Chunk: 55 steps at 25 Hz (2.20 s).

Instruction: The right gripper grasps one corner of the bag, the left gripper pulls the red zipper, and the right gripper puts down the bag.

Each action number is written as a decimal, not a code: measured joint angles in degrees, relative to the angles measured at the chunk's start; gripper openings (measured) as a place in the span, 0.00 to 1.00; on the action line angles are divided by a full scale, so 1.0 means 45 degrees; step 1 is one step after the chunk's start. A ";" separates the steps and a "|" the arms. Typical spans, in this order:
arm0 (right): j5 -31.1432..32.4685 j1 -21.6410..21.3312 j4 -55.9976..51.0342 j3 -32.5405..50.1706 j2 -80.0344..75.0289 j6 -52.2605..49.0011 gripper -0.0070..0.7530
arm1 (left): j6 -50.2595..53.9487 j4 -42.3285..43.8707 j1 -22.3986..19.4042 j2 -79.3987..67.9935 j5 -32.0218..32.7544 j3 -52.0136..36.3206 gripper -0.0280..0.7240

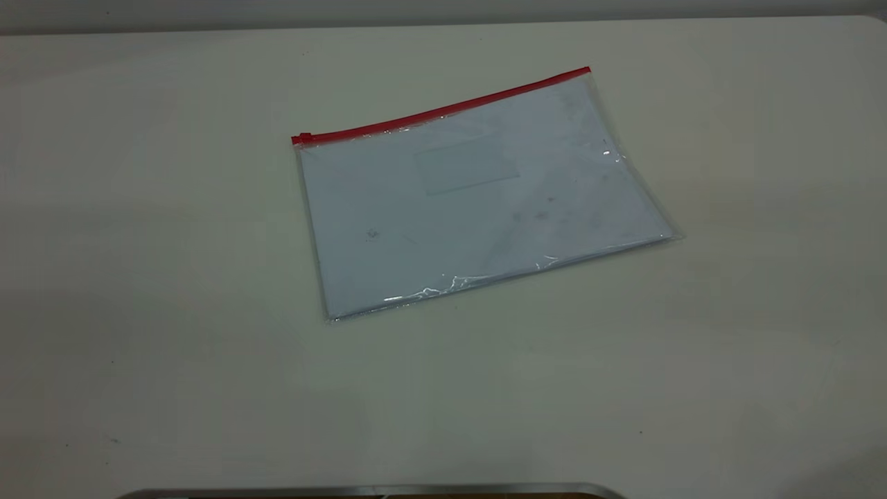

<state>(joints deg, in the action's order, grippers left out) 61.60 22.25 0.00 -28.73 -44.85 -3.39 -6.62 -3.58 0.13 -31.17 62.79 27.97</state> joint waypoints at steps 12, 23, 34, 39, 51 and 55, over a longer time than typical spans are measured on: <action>0.0010 -0.0845 -0.0236 0.0000 0.0728 0.0000 0.58 | 0.0085 0.0000 0.0000 0.5561 0.0286 0.0000 0.72; 0.0352 -0.5660 -0.0276 0.0000 0.6512 0.0000 0.58 | 0.0085 0.0000 0.0000 0.7171 0.0485 0.0000 0.72; 0.0721 -0.5636 -0.0288 0.0000 1.0173 0.0000 0.58 | 0.0085 0.0000 0.0000 0.7171 0.0490 0.0000 0.72; 0.0852 -0.5150 -0.0288 0.0000 1.0173 0.0000 0.58 | 0.0085 0.0000 0.0000 0.7171 0.0490 0.0000 0.72; 0.0865 -0.5095 -0.0288 0.0000 1.0173 0.0000 0.58 | 0.0074 0.0000 0.0000 0.7171 0.0490 0.0000 0.72; 0.0865 -0.5095 -0.0288 0.0000 1.0173 0.0000 0.58 | 0.0074 0.0000 0.0000 0.7171 0.0490 0.0000 0.72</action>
<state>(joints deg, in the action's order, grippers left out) 65.49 -0.68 -1.29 -28.73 0.92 -3.39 -6.29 -3.58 0.13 1.10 65.00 27.97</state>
